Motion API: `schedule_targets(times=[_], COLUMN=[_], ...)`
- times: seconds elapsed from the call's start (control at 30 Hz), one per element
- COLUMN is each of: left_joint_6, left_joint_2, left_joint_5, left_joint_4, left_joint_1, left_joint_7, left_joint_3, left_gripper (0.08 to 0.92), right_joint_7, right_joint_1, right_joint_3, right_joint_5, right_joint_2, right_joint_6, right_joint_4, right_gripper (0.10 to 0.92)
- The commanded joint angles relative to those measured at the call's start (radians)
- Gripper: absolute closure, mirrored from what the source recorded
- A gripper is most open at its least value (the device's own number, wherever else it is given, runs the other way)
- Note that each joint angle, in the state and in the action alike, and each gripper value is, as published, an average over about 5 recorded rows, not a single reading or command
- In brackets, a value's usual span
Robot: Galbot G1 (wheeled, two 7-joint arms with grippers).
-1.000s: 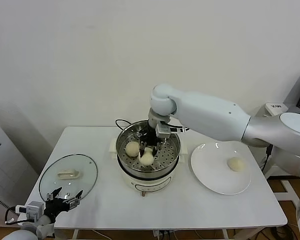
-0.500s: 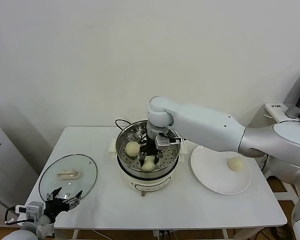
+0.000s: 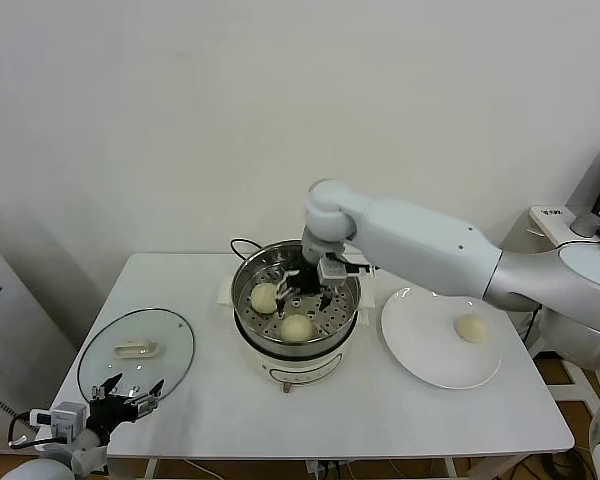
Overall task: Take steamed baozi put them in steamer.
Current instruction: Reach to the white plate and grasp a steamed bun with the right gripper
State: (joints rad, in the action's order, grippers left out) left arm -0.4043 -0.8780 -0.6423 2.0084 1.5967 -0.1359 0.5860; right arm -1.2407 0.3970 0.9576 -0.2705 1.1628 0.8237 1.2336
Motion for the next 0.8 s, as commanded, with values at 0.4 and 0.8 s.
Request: schedule_targets(times=[0.4,0.8], left_joint_6=[0.000,-0.003], left_joint_2=[0.004,0.004], left_joint_5=[-0.004,-0.008], left_joint_4=[-0.002,-0.004], left_joint_1=[-0.002,-0.005], left_joint_7=[0.000,0.000], left_joint_3=[0.003,0.002], left_gripper=[0.177,0.177], right_joint_7=[-0.077,-0.070], right_joint_1=[0.156,-0.021], right_joint_3=[0.114,0.050], right_joint_5=[0.328,0.231], right_joint_2=[-0.292,-0.396], right_joint_6=[-0.539,-0.499], right_joint_4=[-0.412,-0.525], right_gripper=[0.203,0.203])
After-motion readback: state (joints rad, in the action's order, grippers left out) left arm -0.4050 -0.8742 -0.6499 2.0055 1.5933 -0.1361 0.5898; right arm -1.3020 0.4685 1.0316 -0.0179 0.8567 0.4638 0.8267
